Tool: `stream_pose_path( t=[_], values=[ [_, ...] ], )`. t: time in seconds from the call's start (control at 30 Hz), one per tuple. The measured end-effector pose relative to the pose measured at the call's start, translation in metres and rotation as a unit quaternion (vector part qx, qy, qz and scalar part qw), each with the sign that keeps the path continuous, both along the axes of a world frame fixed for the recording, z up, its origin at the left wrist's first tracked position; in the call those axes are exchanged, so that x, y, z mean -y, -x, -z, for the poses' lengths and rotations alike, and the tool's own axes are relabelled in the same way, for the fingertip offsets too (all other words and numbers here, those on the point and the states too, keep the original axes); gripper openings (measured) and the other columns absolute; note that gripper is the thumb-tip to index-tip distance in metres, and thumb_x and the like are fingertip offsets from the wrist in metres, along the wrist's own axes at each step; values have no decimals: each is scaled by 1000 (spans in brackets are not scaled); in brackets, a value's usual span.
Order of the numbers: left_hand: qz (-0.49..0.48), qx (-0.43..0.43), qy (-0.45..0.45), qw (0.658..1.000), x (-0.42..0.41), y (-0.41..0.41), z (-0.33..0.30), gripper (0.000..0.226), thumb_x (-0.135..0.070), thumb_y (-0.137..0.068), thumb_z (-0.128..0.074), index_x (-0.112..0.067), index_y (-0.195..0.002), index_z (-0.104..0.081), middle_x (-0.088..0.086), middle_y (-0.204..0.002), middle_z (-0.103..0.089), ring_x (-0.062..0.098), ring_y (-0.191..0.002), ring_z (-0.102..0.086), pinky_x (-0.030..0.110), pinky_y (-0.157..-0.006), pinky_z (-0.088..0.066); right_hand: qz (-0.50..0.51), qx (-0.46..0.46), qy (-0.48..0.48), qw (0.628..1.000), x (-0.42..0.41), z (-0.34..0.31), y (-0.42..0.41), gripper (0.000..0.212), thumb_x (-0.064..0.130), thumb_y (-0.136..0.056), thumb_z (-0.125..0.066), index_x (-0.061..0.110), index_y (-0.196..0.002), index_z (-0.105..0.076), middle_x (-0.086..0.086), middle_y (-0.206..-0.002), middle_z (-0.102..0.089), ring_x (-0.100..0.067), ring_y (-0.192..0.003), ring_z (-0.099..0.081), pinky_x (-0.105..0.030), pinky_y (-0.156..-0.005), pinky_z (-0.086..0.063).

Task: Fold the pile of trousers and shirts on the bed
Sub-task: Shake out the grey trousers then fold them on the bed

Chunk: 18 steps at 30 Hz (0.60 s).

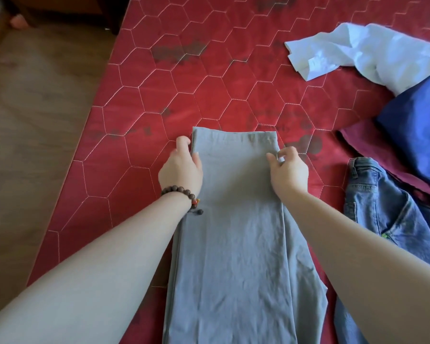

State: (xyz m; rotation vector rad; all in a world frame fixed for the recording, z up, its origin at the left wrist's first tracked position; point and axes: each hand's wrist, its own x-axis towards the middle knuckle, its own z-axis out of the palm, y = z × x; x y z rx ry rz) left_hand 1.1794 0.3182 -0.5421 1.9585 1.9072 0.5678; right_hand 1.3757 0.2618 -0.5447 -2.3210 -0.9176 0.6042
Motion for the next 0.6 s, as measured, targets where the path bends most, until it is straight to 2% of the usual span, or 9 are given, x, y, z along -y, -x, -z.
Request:
stream_pose_path(
  t=[0.07, 0.1, 0.17, 0.23, 0.3, 0.37, 0.47, 0.53, 0.6],
  values=[
    [70, -28, -106, 992, 14, -3, -4, 41, -12, -88, -53, -7, -128, -51, 16, -124, -55, 36, -116, -52, 43, -84, -46, -41, 163, -40, 985, 13, -2, 15, 32, 29, -91, -59, 11, -116, -54, -12, -109, -55, -32, -100, -53, -37, -75, -40],
    [132, -33, -134, 982, 25, -8, -2, 46, -10, -86, -49, -4, -132, -50, 19, -135, -49, 37, -128, -44, 46, -100, -41, -93, 242, -78, 963, 19, 0, 27, 34, 23, -88, -62, 8, -118, -56, -15, -116, -56, -35, -105, -53, -42, -82, -40],
    [242, -88, -76, 963, 44, -18, 9, 55, -12, -91, -33, -3, -145, -35, 17, -155, -28, 33, -146, -19, 46, -118, -20, -233, 270, -106, 928, 26, 12, 54, 40, 10, -87, -61, 3, -126, -57, -19, -133, -54, -36, -123, -49, -46, -100, -38],
    [264, -169, -6, 950, 51, -21, 26, 55, -17, -100, -20, -6, -153, -11, 9, -162, -5, 26, -150, 2, 42, -121, 0, -334, 222, -40, 915, 29, 25, 69, 48, 10, -96, -46, 6, -144, -40, -10, -153, -36, -25, -144, -28, -41, -119, -15],
    [247, -216, 4, 945, 48, -18, 39, 56, -29, -103, -17, -13, -154, -2, 1, -163, 2, 26, -149, 9, 46, -120, 5, -352, 219, -6, 910, 26, 35, 63, 51, 20, -101, -34, 15, -152, -26, 0, -159, -21, -14, -148, -11, -34, -121, 2],
    [234, -211, 3, 949, 45, -17, 42, 58, -36, -102, -21, -18, -155, -7, -3, -163, -2, 30, -149, 7, 51, -119, 2, -357, 252, 12, 899, 17, 40, 48, 53, 34, -101, -27, 25, -153, -22, 4, -161, -17, -13, -148, -9, -35, -120, 2],
    [208, -196, 9, 958, 46, -21, 40, 62, -45, -97, -29, -26, -154, -15, 4, -163, -7, 39, -147, 5, 54, -118, -2, -370, 292, 74, 879, -6, 37, 21, 62, 63, -94, -8, 41, -151, -10, 4, -162, -7, -15, -149, -2, -38, -121, 4],
    [190, -201, 21, 961, 46, -21, 41, 65, -55, -95, -27, -31, -154, -12, 12, -162, -2, 46, -145, 7, 55, -118, -2, -358, 312, 115, 872, -20, 36, 5, 67, 70, -88, 2, 45, -150, -3, 2, -162, -1, -16, -149, 4, -43, -120, 5],
    [183, -216, 31, 959, 44, -22, 41, 69, -62, -92, -23, -35, -154, -7, 19, -161, 4, 48, -144, 6, 56, -118, -3, -323, 299, 153, 885, -34, 35, -5, 68, 70, -88, 6, 44, -151, -2, 3, -162, 4, -20, -149, 10, -50, -118, 6]
  ],
)
